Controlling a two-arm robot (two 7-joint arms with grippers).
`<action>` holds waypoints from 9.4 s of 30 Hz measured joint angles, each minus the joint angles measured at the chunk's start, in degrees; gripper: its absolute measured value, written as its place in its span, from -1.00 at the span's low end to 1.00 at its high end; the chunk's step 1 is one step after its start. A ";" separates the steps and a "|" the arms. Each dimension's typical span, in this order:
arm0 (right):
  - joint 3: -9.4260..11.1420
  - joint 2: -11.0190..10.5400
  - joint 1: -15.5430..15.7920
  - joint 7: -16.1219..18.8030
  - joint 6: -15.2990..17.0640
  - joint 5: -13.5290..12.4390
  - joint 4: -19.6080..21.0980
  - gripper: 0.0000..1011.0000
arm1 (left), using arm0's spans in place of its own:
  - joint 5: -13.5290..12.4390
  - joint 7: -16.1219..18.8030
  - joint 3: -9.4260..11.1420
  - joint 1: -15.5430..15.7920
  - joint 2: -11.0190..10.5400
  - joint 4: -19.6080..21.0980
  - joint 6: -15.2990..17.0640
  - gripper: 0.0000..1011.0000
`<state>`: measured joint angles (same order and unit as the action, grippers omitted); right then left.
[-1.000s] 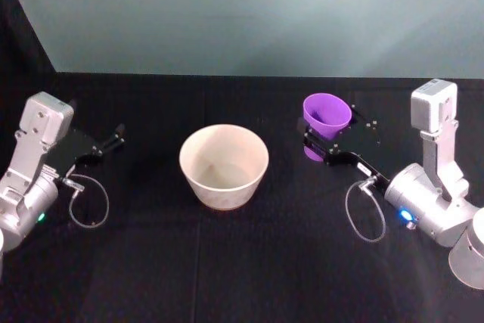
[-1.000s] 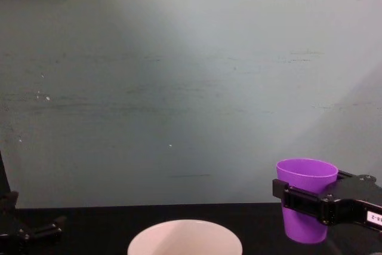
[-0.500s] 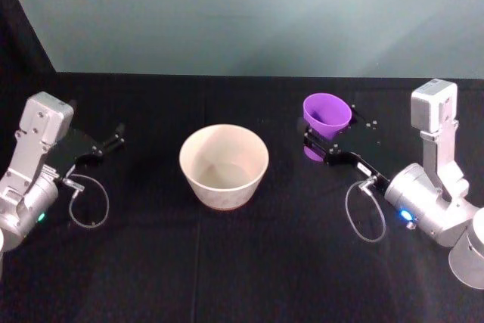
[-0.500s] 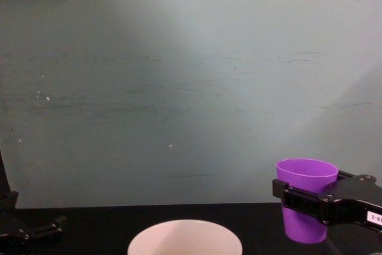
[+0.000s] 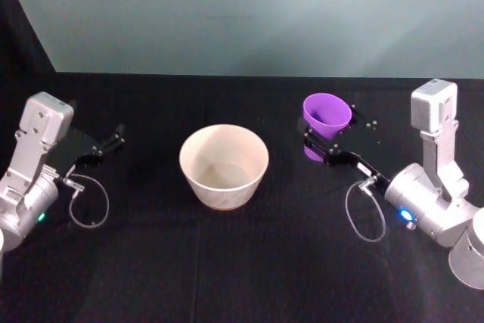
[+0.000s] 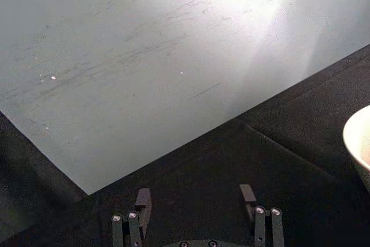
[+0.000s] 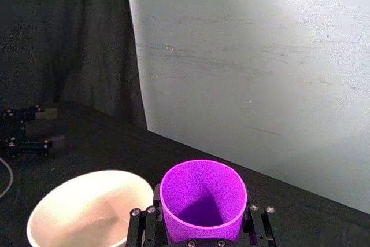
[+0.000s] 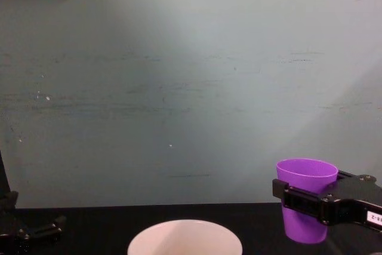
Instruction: Pick up the cup and pour the mung beans from the cup into the bowl.
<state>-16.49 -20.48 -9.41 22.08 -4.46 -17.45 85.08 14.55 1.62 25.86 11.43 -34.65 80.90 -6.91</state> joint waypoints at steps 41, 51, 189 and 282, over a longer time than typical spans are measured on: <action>-12.94 -5.02 -7.24 -3.87 11.28 40.55 11.11 0.44 | 0.00 0.00 0.00 0.00 0.00 0.00 0.00 0.98; -15.77 -4.38 -11.42 0.05 14.72 47.44 10.89 0.44 | 0.00 0.00 0.00 0.00 0.00 0.00 0.00 0.98; -30.30 0.56 -15.93 5.56 19.59 89.69 7.88 0.44 | 0.00 0.00 0.00 0.00 0.00 0.00 0.00 0.98; -34.83 -0.21 -17.17 7.84 21.23 101.23 8.94 0.44 | 0.00 0.00 0.00 0.00 0.00 0.00 0.00 0.98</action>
<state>-51.31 -20.69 -26.58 29.92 16.78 83.78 94.03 14.55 1.62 25.86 11.43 -34.65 80.90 -6.90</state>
